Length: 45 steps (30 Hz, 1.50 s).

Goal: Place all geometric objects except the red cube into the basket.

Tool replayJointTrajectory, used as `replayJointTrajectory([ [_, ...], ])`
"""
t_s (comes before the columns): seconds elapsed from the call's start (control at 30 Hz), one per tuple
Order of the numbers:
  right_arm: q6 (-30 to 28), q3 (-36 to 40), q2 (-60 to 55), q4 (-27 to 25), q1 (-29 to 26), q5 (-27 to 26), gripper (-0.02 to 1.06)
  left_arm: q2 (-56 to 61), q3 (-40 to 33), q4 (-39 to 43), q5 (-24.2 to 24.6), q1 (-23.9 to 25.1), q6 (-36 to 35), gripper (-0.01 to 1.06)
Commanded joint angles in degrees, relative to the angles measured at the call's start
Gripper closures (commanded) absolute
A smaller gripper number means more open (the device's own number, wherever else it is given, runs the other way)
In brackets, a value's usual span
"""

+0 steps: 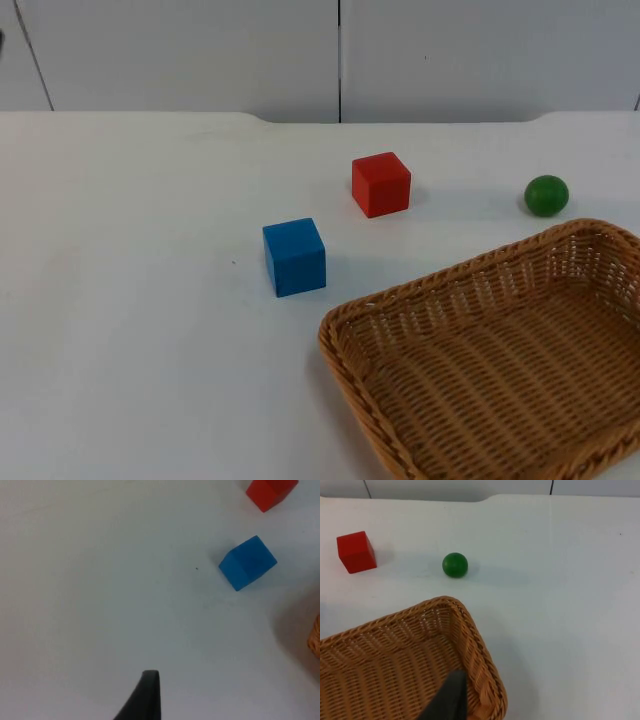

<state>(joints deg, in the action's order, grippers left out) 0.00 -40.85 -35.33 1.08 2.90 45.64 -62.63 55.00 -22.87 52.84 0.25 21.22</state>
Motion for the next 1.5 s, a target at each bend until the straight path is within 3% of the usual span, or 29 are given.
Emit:
replayJointTrajectory([
  [0.0,-0.89,-0.48,-0.12,0.1,-0.49,-0.91,-0.01,-4.39,2.29,-1.86,-0.68,-1.24,2.87,0.16],
  [0.1,-0.89,-0.48,-0.12,0.1,-0.49,-0.91,-0.01,-9.25,4.24,-1.15,-1.14,-3.7,3.01,0.17],
  [0.27,-0.89,-0.48,-0.12,0.1,-0.49,-1.47,-0.01,-20.54,6.54,2.85,-5.79,-12.81,3.01,0.17],
  [0.57,-0.89,-0.48,-0.12,0.22,-0.49,-1.72,-0.01,-36.49,11.52,4.97,-10.54,-21.57,1.84,0.17],
  [0.63,-0.89,-0.48,-0.12,0.22,-0.49,-1.72,-0.01,-38.47,13.45,5.1,-10.54,-21.99,0.79,0.17],
  [0.83,-0.89,-0.48,-0.12,0.22,-0.49,-1.94,-0.01,-50.14,25.09,10.07,-10.16,-22.47,-15.27,0.17],
  [0.93,-0.89,-0.48,-0.12,0.22,-0.49,-2.04,-0.01,-55.57,31.35,10.04,-8.31,-22.57,-18.22,0.17],
  [1.13,-0.89,-0.48,-0.12,0.22,-0.49,-2.41,-0.01,-62.8,40.43,11.08,-5.26,-23.86,-20.28,0.17],
  [1.47,-0.89,-0.48,-0.12,0.72,-0.49,-3.01,-0.01,-68.22,43.61,21.07,-2.96,-27.65,-14.29,0.17],
])
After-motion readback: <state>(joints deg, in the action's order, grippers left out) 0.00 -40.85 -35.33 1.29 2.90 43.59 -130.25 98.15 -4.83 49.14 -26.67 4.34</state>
